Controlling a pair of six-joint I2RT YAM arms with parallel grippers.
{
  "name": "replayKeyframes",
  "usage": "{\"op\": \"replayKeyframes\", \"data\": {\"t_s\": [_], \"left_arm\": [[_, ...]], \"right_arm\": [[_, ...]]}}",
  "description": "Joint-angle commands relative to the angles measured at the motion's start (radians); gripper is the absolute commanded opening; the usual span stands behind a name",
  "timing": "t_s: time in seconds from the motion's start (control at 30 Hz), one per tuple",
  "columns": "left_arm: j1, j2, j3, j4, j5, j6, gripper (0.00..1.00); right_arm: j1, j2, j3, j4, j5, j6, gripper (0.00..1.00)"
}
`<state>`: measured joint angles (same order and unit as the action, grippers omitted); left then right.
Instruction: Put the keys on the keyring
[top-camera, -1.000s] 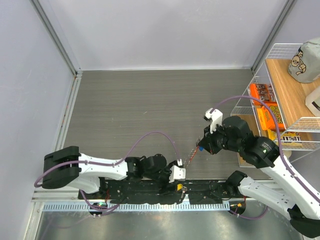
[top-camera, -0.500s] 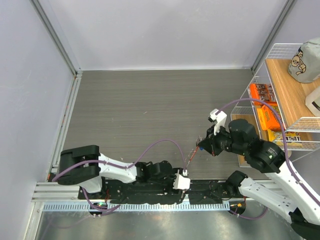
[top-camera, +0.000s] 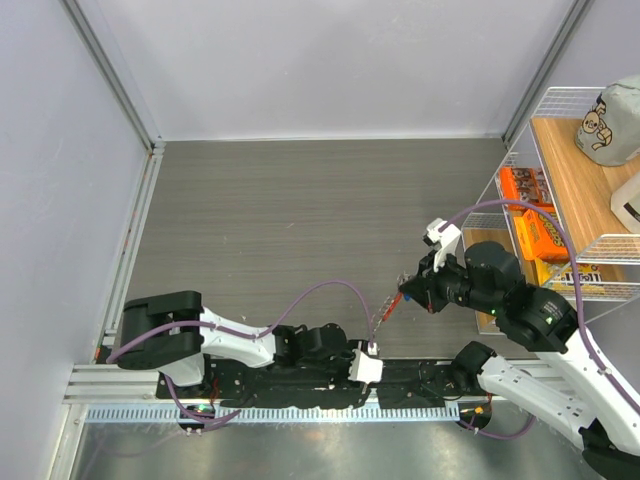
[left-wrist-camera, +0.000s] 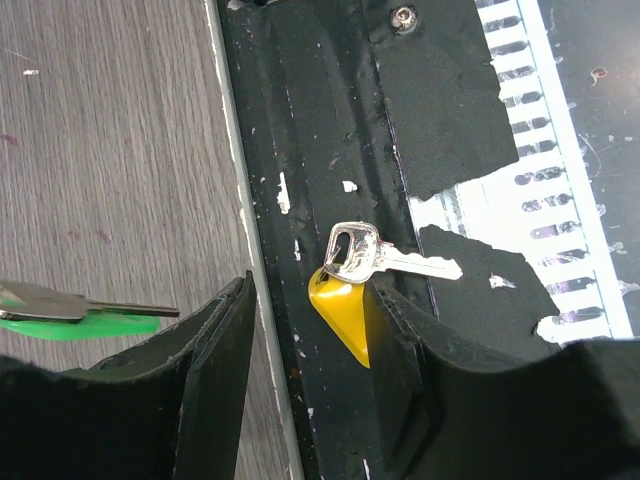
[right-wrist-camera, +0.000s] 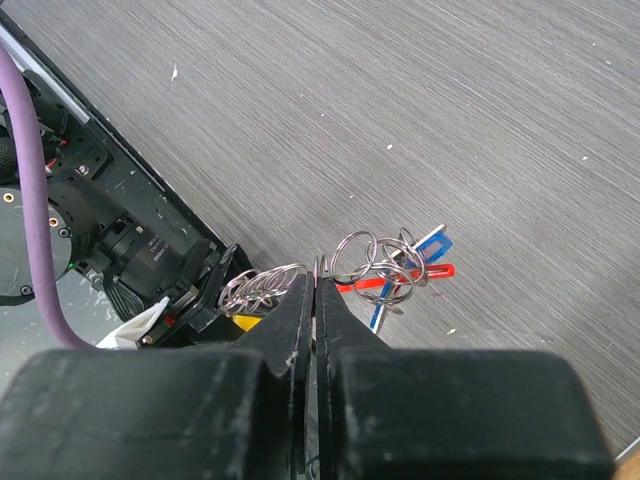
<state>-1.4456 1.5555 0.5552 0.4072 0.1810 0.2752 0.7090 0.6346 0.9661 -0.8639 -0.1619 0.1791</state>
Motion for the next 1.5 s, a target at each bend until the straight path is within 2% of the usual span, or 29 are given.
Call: {"op": "replayKeyframes", "data": {"t_s": [0.0,0.27,0.77,1.17,1.23,1.33,1.47], "left_arm": [[-0.007,-0.006,0.028,0.064,0.001,0.025,0.52],[-0.007,0.017,0.051,0.058,0.021,0.036,0.47],[-0.007,0.043,0.080,0.025,0.072,0.024,0.31],[-0.007,0.067,0.072,0.021,0.077,0.002,0.26],[-0.007,0.071,0.075,0.022,0.074,0.001,0.19],[-0.007,0.077,0.083,0.007,0.069,0.009,0.02],[-0.007,0.052,0.083,0.007,0.049,0.015,0.00]], "right_arm": [[-0.005,-0.018,0.013,0.054,0.012,0.000,0.05],[-0.005,-0.026,0.008,0.055,0.007,0.003,0.06],[-0.005,-0.052,-0.006,0.055,-0.001,0.008,0.06],[-0.003,-0.052,-0.009,0.054,-0.013,0.017,0.05],[-0.005,-0.053,-0.009,0.055,-0.014,0.019,0.06],[-0.005,-0.053,-0.009,0.054,-0.013,0.020,0.05],[-0.005,-0.055,-0.007,0.054,-0.011,0.023,0.06]]}}
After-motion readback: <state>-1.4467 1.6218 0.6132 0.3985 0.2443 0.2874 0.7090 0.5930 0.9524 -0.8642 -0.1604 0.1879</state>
